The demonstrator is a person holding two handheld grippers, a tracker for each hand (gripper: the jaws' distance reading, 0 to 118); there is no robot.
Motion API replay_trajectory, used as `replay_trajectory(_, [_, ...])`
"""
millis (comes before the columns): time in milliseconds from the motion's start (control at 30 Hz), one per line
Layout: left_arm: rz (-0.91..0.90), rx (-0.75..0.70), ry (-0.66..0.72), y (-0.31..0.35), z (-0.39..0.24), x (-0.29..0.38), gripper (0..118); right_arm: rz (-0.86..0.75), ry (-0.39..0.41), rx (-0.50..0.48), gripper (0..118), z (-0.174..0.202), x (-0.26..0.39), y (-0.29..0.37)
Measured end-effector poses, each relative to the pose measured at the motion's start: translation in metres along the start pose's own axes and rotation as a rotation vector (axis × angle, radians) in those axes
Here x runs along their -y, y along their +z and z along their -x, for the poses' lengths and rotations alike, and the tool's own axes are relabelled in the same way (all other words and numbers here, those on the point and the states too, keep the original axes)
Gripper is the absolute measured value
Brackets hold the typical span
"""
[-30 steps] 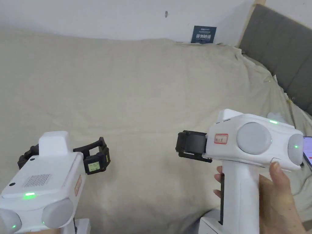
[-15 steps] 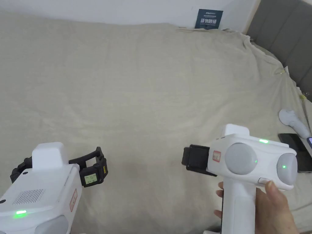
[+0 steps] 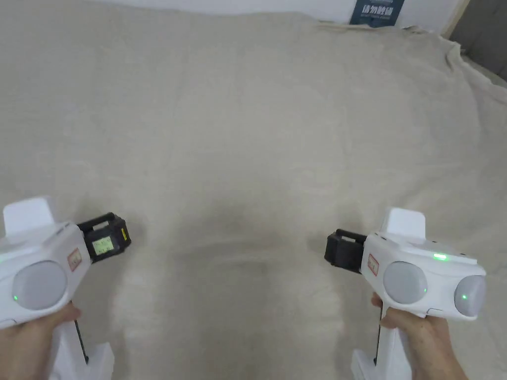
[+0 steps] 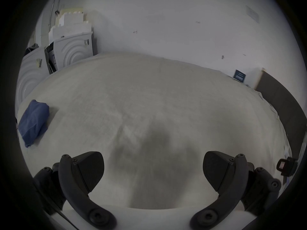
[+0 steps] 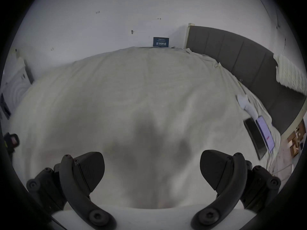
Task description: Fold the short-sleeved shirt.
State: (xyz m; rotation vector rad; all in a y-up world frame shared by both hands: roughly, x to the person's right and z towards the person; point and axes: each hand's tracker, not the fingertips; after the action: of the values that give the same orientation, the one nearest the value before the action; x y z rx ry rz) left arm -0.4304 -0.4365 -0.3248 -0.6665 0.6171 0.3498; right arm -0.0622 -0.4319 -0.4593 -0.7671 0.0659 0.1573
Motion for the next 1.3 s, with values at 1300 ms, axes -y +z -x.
replay_trajectory(1300, [0.105,-0.092,-0.063,-0.030,-0.004,0.024,118,0.092,-0.057,-0.147,118,0.004,0.019,-0.036])
